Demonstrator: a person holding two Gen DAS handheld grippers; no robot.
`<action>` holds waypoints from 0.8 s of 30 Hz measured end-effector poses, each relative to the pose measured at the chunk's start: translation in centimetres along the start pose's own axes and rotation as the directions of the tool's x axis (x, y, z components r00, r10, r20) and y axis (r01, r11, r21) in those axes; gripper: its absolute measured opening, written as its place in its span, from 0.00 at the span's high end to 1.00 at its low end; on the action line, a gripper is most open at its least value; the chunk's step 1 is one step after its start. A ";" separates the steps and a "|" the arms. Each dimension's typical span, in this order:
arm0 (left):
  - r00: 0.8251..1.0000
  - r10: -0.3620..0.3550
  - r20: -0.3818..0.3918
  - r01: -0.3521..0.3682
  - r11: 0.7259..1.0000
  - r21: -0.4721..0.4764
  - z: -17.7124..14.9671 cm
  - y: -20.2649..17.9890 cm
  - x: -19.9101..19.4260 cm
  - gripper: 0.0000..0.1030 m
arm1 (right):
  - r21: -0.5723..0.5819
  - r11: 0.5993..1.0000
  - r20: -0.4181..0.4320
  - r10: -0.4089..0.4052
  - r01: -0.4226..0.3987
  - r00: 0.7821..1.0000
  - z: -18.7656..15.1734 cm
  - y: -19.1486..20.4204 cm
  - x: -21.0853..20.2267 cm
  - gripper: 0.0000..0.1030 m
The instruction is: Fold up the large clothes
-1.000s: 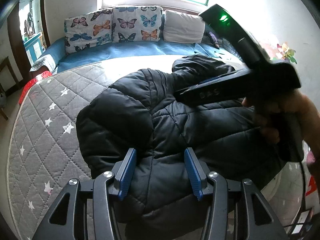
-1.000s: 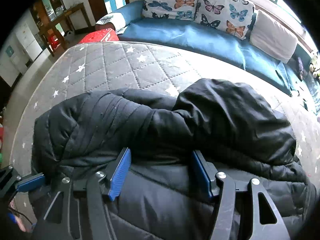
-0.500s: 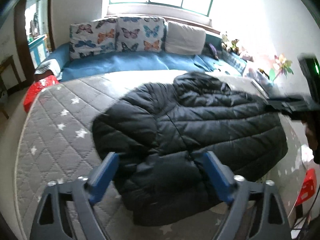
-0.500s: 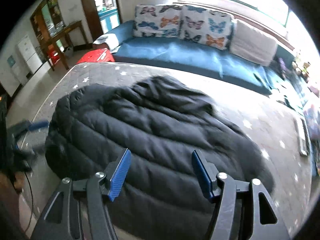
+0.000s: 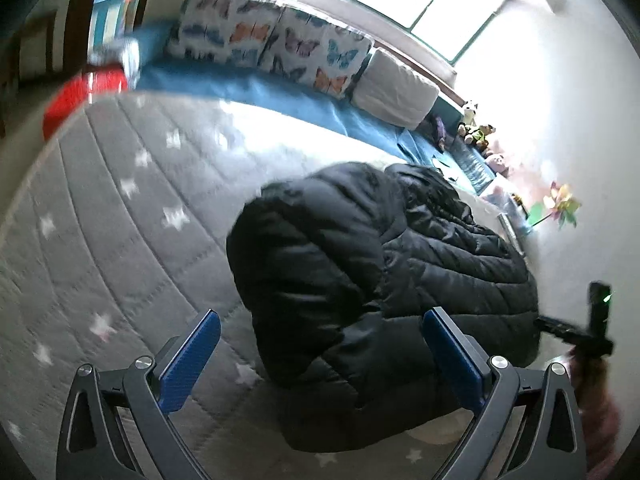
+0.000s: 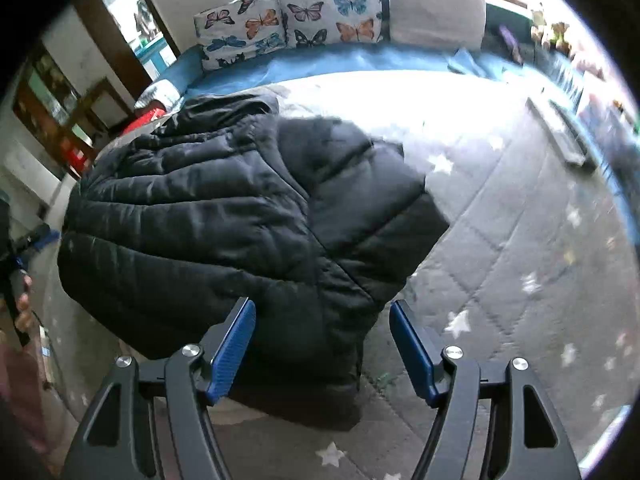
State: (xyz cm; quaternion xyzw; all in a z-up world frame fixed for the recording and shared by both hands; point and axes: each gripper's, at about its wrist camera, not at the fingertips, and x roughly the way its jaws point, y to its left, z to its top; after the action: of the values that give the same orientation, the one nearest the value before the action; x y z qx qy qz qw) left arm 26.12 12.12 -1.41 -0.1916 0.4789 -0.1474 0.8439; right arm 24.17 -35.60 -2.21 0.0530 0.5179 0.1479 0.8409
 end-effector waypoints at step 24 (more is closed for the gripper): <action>0.976 -0.208 -0.069 0.188 0.957 -0.222 1.6 4.3 7.1 0.00 | 0.211 0.911 -0.031 0.370 -0.356 0.929 3.2 -3.2 7.1 0.00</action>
State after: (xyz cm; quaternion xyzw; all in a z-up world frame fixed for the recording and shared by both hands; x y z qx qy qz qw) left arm 31.31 13.15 -7.97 -0.3213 0.5086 -0.1877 0.7764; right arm 30.62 -36.30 -7.60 0.2278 0.5407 0.2501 0.7702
